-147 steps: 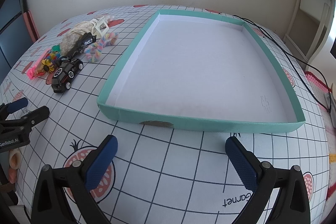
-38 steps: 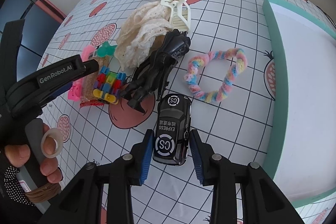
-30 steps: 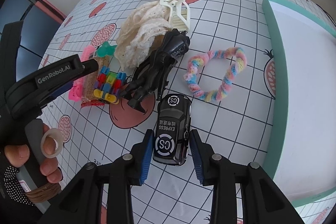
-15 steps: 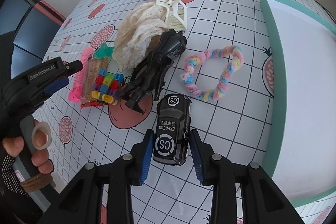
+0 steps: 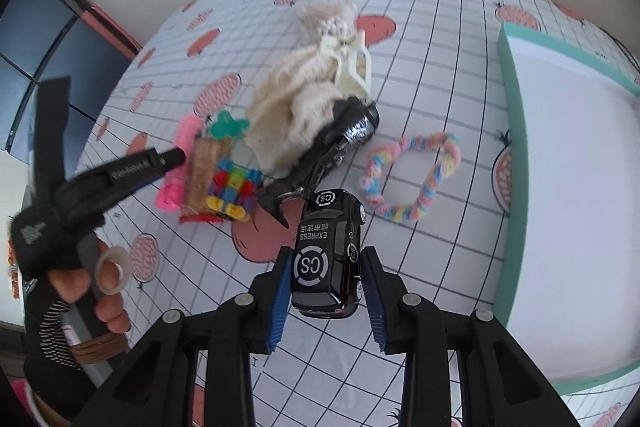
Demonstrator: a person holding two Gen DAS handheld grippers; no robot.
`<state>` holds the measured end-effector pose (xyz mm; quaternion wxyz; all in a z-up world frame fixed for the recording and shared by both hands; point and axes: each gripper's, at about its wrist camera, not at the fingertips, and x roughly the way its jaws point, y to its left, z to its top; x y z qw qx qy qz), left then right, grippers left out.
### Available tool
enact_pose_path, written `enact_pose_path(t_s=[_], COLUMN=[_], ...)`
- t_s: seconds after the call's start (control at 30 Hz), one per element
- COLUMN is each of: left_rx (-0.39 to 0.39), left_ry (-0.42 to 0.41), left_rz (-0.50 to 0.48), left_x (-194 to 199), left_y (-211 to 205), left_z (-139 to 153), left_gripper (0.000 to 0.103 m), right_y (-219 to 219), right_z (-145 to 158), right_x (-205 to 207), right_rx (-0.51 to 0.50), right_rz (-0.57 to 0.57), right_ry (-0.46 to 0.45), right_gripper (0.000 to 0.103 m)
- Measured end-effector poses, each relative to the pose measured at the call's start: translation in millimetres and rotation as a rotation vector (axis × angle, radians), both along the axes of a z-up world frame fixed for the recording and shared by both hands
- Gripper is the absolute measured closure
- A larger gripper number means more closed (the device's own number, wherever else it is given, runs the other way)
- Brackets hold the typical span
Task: Organize objects
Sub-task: 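Close the left gripper on the pink hair roller while the right holds the car, then carry the pink roller and black car into the tray with both grippers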
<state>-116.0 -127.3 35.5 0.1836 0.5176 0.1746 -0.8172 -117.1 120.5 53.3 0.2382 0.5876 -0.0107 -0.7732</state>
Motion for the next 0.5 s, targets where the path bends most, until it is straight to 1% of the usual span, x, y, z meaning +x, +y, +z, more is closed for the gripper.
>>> enact_pose_path(t_s=[0.07,0.17,0.27,0.3,0.5], left_rx=[-0.009,-0.038,-0.049,-0.056,-0.04], left_ry=[0.0,0.002,0.016,0.022,0.087], left_rz=[-0.001,0.004,0.006,0.013,0.054], left_x=[0,-1,0,1,5], left_y=[1,2,2,1,-6], left_z=[1,4,9,11,27], left_gripper=[0.081,0.082,0.083,0.083,0.084], right_y=[-3,0,5,-2,2], right_z=[4,10,16,15,23], right_x=[-1,-2,-3,-3,-4], right_rx=[-0.006,-0.02,-0.032,-0.034,-0.057], right_rz=[-0.005,-0.01,-0.014,-0.019,-0.022], right_ry=[0.01,0.023,0.035,0.039,0.061], right_gripper=[0.067,0.067,0.067,0.067,0.067])
